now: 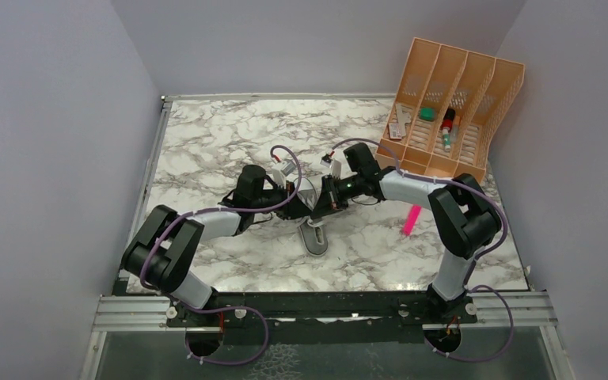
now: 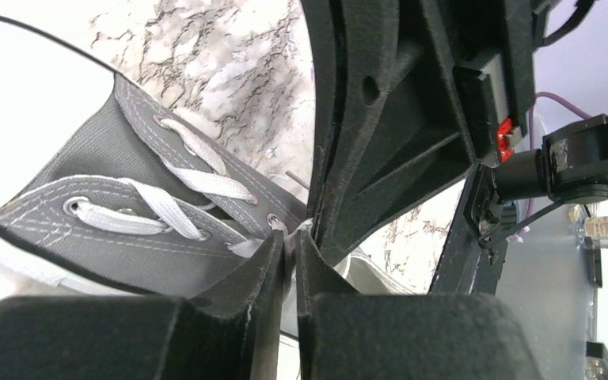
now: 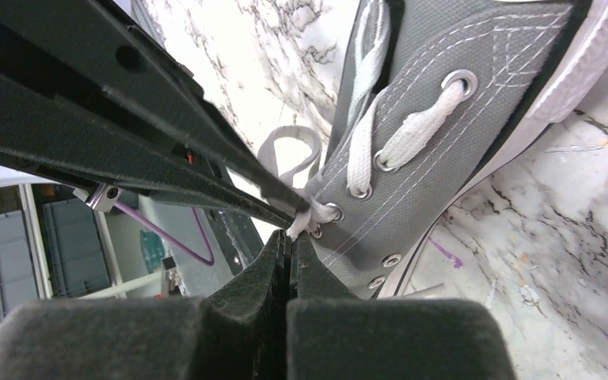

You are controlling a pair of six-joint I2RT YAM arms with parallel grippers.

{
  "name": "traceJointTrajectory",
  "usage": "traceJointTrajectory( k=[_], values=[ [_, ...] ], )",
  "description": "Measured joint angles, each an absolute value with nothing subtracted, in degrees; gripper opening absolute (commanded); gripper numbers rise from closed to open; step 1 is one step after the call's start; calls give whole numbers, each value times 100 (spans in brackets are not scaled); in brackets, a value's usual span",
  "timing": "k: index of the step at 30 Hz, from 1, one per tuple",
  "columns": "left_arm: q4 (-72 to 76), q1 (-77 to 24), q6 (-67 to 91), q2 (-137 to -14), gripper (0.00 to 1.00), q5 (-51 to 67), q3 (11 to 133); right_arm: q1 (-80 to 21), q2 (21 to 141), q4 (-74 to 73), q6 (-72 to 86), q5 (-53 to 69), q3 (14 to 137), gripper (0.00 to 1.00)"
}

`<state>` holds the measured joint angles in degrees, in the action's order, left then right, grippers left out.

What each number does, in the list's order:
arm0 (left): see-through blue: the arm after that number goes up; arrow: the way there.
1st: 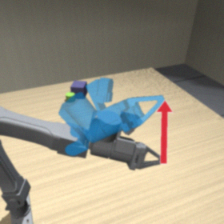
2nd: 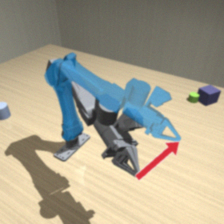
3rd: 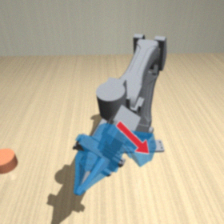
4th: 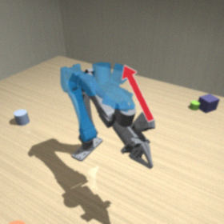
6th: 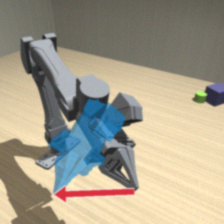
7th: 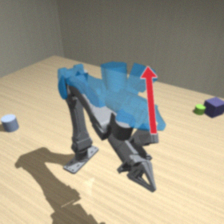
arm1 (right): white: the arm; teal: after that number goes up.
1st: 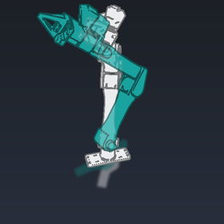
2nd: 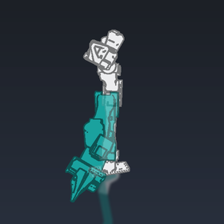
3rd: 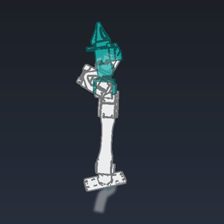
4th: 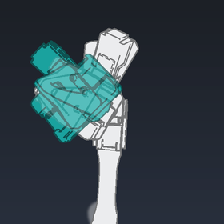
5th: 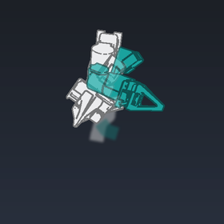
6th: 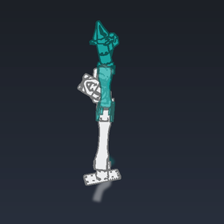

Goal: Tie the shoes

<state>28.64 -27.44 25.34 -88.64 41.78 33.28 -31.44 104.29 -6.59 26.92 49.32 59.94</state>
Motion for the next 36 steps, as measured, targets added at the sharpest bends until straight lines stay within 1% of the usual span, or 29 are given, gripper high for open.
traceJointTrajectory(
  k=[3, 4, 5, 8, 12, 18, 19, 20, 26, 28, 33, 36],
  values=[
    [2580, -2742, 2458, -8676, 44, 4036, 3332, -3162, 10379, -668, 2670, 4925, 5994, 1],
    [2464, -2735, 2445, -8621, 50, 3966, 3332, -3166, 10359, -679, 2652, 4934, 5994, 1],
    [2335, -2729, 2425, -8552, 54, 3870, 3332, -3168, 10357, -687, 2646, 4956, 5994, 1],
    [1876, -2692, 2329, -8324, 60, 3616, 3332, -3177, 10348, -709, 2604, 4978, 5994, 1],
    [1428, -2668, 2314, -8007, 68, 3610, 3332, -3179, 10348, -696, 2543, 4807, 5994, 1],
    [1378, -2353, 2458, -7907, 68, 3791, 3242, -3179, 10348, -701, 2502, 4737, 6027, 1],
    [1413, -2309, 2493, -7933, 67, 3830, 3212, -3179, 10348, -705, 2495, 4737, 6040, 1],
    [1448, -2259, 2539, -7985, 63, 3865, 3190, -3179, 10348, -709, 2484, 4735, 6060, 1],
    [1588, -2220, 2663, -8449, 29, 4112, 3181, -3179, 10348, -725, 2443, 4718, 6086, 1],
    [1612, -2220, 2672, -8503, 20, 4152, 3181, -3179, 10346, -784, 2436, 4648, 6097, 1],
    [1568, -2220, 2672, -8497, 3, 4167, 3181, -3179, 10232, -1055, 2458, 4244, 6143, 1],
    [1382, -2220, 2648, -8447, 0, 4167, 3181, -3179, 10060, -1118, 2508, 4016, 6143, 0]
  ],
)
